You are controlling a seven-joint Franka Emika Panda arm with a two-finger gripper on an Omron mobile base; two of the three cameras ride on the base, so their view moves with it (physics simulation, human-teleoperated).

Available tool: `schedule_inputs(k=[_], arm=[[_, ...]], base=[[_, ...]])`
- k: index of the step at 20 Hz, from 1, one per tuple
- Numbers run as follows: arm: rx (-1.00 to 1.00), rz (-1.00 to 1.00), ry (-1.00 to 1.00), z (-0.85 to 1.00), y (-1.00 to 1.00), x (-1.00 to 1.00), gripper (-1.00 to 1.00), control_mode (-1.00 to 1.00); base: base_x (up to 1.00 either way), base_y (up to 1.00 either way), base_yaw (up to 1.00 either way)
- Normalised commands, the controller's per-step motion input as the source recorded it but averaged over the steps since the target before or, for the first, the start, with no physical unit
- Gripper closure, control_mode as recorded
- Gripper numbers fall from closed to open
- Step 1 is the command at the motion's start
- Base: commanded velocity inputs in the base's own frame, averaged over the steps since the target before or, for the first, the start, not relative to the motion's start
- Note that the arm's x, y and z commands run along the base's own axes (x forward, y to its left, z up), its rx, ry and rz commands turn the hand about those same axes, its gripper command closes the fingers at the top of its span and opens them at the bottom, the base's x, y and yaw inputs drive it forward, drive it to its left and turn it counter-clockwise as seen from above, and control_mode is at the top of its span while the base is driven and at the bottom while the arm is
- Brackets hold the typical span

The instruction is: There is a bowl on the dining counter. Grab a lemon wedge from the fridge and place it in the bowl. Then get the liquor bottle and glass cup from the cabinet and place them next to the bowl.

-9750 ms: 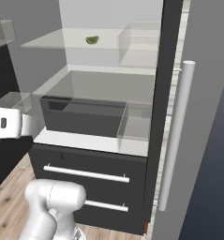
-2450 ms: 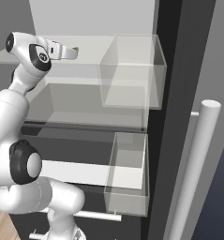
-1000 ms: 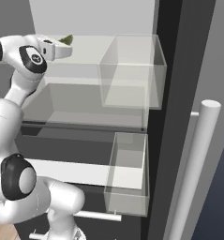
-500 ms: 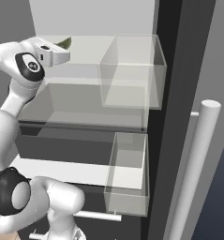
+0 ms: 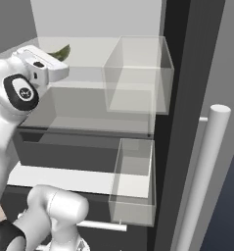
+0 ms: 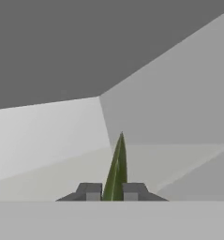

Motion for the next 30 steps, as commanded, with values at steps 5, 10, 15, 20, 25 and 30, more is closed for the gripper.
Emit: schedule_inputs(k=[5, 10, 15, 20, 25, 30], arm=[[0.0, 0.0, -0.04, 0.09, 0.07, -1.0, 1.0, -1.0], [0.0, -0.01, -0.34, 0.43, 0.05, -0.99, 1.0, -1.0], [0.0, 0.0, -0.28, 0.19, 0.01, -0.85, 1.0, -1.0], [-0.03, 0.02, 0.04, -0.16, 0.06, -0.33, 1.0, -1.0], [0.0, 0.0, -0.06, -0.02, 0.0, -0.33, 1.0, -1.0], [0.02, 0.01, -0.16, 0.0, 0.0, -0.59, 1.0, -1.0]], base=[[0.0, 0.0, 0.0], [0.0, 0.0, 0.0], [0.0, 0.0, 0.0], [0.0, 0.0, 0.0], [0.0, 0.0, 0.0], [0.0, 0.0, 0.0]])
